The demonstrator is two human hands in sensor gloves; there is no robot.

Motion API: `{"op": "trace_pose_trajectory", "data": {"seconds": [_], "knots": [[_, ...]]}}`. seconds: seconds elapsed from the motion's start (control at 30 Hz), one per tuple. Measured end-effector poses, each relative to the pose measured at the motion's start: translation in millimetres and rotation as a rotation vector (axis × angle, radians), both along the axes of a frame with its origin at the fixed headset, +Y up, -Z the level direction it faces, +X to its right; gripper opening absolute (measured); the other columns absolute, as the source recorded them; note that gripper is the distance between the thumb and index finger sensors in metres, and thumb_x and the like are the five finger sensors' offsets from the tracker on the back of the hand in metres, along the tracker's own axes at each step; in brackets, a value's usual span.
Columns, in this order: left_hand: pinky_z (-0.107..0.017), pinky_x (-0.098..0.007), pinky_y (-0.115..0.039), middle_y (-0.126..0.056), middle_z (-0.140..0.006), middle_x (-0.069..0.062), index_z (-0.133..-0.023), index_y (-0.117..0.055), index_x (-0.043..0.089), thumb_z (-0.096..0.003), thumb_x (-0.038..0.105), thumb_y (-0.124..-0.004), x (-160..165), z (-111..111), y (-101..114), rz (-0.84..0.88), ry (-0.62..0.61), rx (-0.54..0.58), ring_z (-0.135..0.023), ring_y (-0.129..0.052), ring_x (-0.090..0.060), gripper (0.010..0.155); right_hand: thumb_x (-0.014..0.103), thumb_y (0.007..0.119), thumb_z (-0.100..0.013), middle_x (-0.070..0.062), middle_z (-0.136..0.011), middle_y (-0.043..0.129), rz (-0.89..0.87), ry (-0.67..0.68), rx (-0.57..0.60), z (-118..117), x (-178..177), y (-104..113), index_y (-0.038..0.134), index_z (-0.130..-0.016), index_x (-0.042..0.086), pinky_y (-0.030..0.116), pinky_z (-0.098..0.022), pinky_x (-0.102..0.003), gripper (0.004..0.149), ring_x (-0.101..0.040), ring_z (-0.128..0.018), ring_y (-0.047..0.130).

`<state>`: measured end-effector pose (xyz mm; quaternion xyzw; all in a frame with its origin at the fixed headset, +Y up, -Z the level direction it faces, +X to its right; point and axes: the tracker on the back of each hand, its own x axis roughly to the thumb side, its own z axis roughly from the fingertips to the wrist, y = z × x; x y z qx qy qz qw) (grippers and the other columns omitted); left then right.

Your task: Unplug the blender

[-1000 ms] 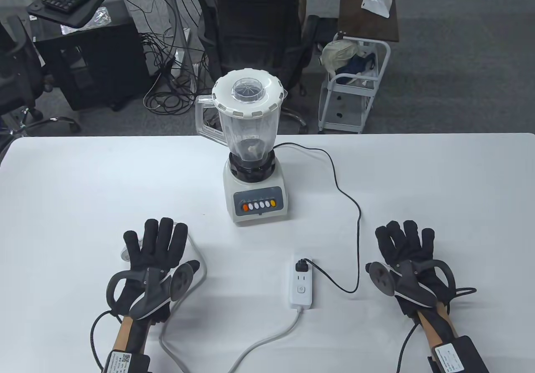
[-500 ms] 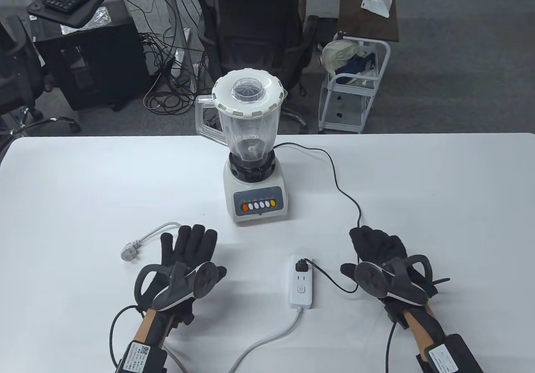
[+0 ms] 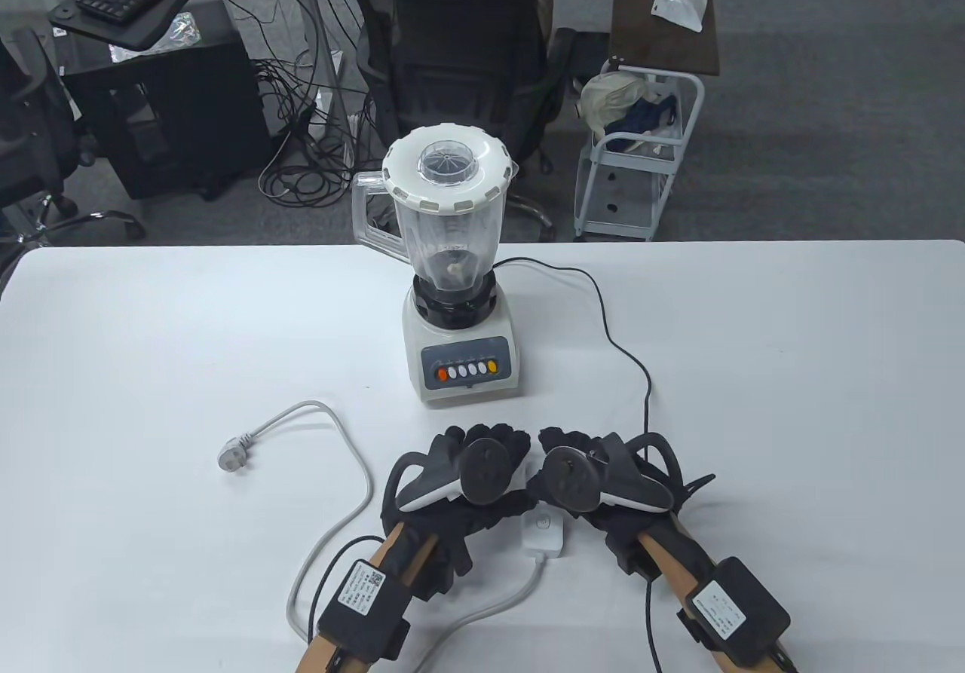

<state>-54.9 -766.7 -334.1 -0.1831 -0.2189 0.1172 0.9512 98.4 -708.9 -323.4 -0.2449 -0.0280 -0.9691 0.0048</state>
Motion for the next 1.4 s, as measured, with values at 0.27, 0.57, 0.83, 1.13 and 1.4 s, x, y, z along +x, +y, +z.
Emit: {"op": "trace_pose_trajectory", "data": {"seconds": [0.27, 0.57, 0.83, 1.13, 1.4], "knots": [[-0.081, -0.048, -0.020, -0.033, -0.126, -0.001, -0.117, -0.030, 0.031, -0.0521, 0.060, -0.055, 11.0, -6.5, -17.3, 0.007, 0.044, -0.006, -0.116, -0.039, -0.036, 0.075, 0.043, 0.066, -0.046, -0.001, -0.070, 0.093, -0.056, 0.003, -0.007, -3.6, -0.9, -14.3, 0.070, -0.092, 0.008, 0.087, -0.041, -0.032, 0.057, -0.019, -0.049, 0.100], [-0.081, -0.048, -0.024, -0.038, -0.125, 0.000, -0.117, -0.033, 0.031, -0.0518, 0.058, -0.058, 12.8, -6.0, -15.8, 0.008, 0.043, -0.005, -0.116, -0.045, -0.035, 0.074, 0.033, 0.069, -0.046, 0.000, -0.058, 0.098, -0.123, 0.013, 0.092, -5.3, -6.8, -17.1, 0.079, -0.083, 0.008, 0.090, -0.036, -0.029, 0.046, -0.015, -0.042, 0.103], [-0.081, -0.049, -0.025, -0.040, -0.125, 0.000, -0.117, -0.035, 0.032, -0.0518, 0.058, -0.058, 11.6, -4.7, -16.0, 0.014, 0.038, -0.008, -0.115, -0.046, -0.036, 0.073, 0.033, 0.071, -0.044, 0.004, -0.054, 0.100, -0.227, -0.073, 0.074, -17.1, 7.0, -18.6, 0.083, -0.079, 0.008, 0.091, -0.033, -0.027, 0.045, -0.013, -0.039, 0.104], [-0.080, -0.050, -0.025, -0.050, -0.123, -0.001, -0.116, -0.043, 0.030, -0.0504, 0.056, -0.063, 13.4, -2.5, -16.7, 0.076, 0.094, -0.011, -0.114, -0.047, -0.038, 0.073, 0.033, 0.071, -0.044, 0.004, -0.055, 0.100, -0.205, 0.034, 0.318, 25.9, -7.7, 28.3, 0.083, -0.079, 0.010, 0.091, -0.034, -0.026, 0.043, -0.012, -0.040, 0.105], [-0.081, -0.049, -0.025, -0.047, -0.124, 0.001, -0.117, -0.034, 0.031, -0.0525, 0.057, -0.057, 13.1, -3.2, -13.8, -0.003, 0.040, -0.011, -0.115, -0.046, -0.036, 0.073, 0.033, 0.067, -0.048, -0.001, -0.067, 0.097, 0.062, -0.328, 0.304, -26.0, 67.5, 25.2, 0.077, -0.086, 0.009, 0.088, -0.042, -0.033, 0.046, -0.020, -0.050, 0.102]]}}
